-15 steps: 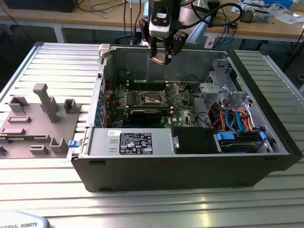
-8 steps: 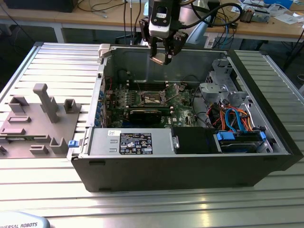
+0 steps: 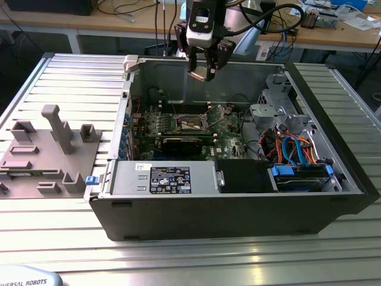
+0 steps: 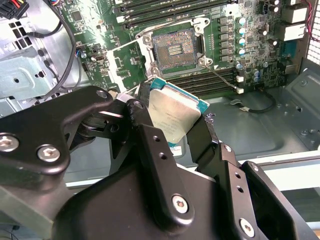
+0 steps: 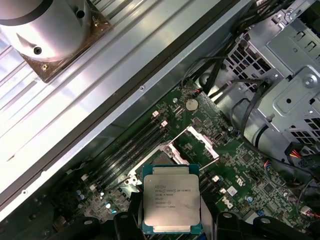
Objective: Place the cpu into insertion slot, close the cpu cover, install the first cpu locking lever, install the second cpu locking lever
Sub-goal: 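Place the cpu into insertion slot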
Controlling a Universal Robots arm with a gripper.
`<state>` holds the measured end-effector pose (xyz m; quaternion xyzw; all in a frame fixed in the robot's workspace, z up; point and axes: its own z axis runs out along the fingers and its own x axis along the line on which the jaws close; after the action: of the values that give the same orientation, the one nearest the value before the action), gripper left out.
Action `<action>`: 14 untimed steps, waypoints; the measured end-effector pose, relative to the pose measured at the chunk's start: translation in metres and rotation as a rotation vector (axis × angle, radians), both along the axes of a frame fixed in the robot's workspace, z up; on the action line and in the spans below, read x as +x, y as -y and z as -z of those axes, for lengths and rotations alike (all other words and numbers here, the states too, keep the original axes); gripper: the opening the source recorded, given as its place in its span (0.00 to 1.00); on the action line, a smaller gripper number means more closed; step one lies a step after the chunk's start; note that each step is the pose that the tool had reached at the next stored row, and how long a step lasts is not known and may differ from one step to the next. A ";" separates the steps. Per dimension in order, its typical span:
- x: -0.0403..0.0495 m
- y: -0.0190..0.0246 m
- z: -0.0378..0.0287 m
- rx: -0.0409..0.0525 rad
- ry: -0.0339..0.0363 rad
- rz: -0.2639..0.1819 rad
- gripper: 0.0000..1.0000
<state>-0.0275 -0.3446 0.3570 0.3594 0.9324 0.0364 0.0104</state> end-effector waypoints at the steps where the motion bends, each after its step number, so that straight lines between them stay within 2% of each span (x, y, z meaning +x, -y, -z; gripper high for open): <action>1: 0.0000 0.0000 0.0000 0.0000 0.0000 0.000 0.54; 14: 0.0000 0.0000 0.0000 0.0000 0.0000 0.007 0.54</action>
<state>-0.0275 -0.3446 0.3570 0.3627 0.9311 0.0364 0.0105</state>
